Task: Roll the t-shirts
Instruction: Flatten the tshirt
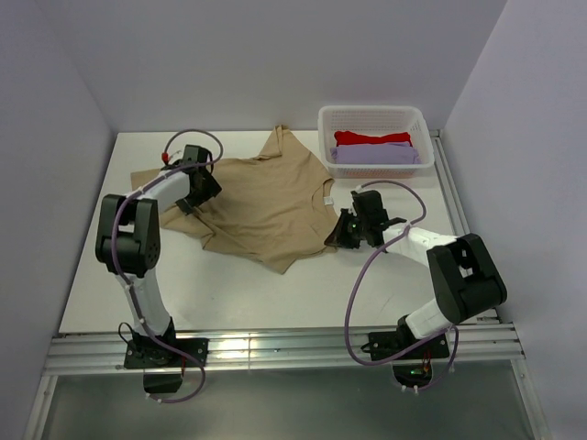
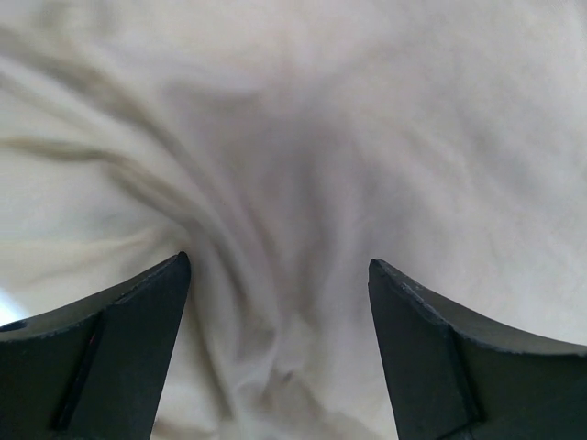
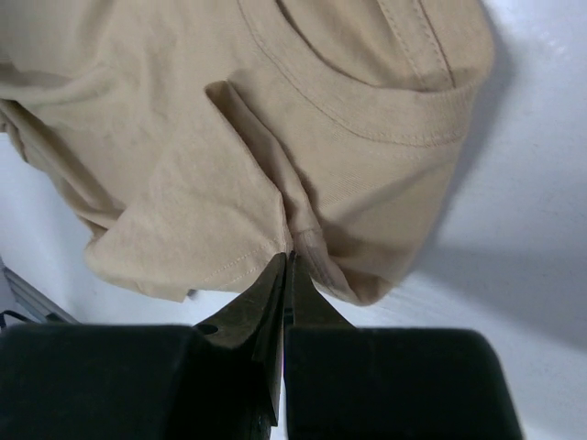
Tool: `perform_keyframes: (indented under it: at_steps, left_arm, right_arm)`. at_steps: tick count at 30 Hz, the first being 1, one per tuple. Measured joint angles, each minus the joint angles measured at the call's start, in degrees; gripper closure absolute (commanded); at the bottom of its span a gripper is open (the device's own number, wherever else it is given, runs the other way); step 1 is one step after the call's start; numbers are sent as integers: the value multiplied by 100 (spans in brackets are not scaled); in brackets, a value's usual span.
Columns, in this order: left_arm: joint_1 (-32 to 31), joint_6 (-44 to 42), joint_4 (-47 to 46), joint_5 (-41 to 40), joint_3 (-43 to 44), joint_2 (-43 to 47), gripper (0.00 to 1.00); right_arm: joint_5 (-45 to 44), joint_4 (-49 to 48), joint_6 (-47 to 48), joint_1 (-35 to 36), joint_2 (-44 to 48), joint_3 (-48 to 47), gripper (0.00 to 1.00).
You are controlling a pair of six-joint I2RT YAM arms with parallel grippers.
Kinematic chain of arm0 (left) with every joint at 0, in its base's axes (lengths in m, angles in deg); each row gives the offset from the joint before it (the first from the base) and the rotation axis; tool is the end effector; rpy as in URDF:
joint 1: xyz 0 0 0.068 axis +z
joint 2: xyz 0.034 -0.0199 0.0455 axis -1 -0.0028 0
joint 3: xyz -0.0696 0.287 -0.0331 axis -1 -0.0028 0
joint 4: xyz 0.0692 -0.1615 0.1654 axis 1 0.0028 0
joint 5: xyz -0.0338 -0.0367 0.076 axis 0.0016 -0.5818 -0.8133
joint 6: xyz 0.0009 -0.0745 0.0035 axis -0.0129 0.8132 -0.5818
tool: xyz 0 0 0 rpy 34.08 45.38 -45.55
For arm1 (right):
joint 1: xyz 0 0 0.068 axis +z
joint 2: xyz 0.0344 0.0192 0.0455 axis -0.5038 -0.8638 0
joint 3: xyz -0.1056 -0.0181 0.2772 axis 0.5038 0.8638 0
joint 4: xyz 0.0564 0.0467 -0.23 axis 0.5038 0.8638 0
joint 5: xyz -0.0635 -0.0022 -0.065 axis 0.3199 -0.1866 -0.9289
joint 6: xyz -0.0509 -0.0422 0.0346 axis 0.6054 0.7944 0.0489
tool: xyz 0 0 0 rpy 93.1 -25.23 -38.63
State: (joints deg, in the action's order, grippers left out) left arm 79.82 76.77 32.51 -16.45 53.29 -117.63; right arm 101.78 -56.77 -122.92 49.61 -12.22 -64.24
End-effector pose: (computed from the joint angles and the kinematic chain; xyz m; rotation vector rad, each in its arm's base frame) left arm 0.4043 -0.0528 0.1918 -0.9145 2.3966 0.0217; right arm 0.2589 0.1129 0.1789 0.2236 2.5429 0.8253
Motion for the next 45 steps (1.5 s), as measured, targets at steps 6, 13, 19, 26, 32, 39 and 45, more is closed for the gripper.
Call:
perform_keyframes:
  at_steps: [6,13,19,26,32,39,45]
  left_arm:
    - [103,28,387,-358,-581,1119,16]
    - [599,229,271,-76,-1939,2511,28]
    - [1014,387,-149,546,-3016,2603,57]
    - [999,492,-658,809,-3115,2516,56]
    - [999,503,-1032,833,-3112,2371,58]
    - [994,612,-1414,973,-2988,1882,100]
    - [977,586,-1237,892,-2697,1698,100]
  right_arm:
    - [164,-376,-107,0,2,122,100]
    - [122,-647,-149,68,181,382,100]
    - [55,-916,-146,221,341,527,100]
    - [-2,-975,-146,264,341,610,100]
    - [-26,-1001,-144,264,341,638,100]
    - [-33,-999,-144,264,341,638,100]
    - [-57,-997,-144,264,341,638,100]
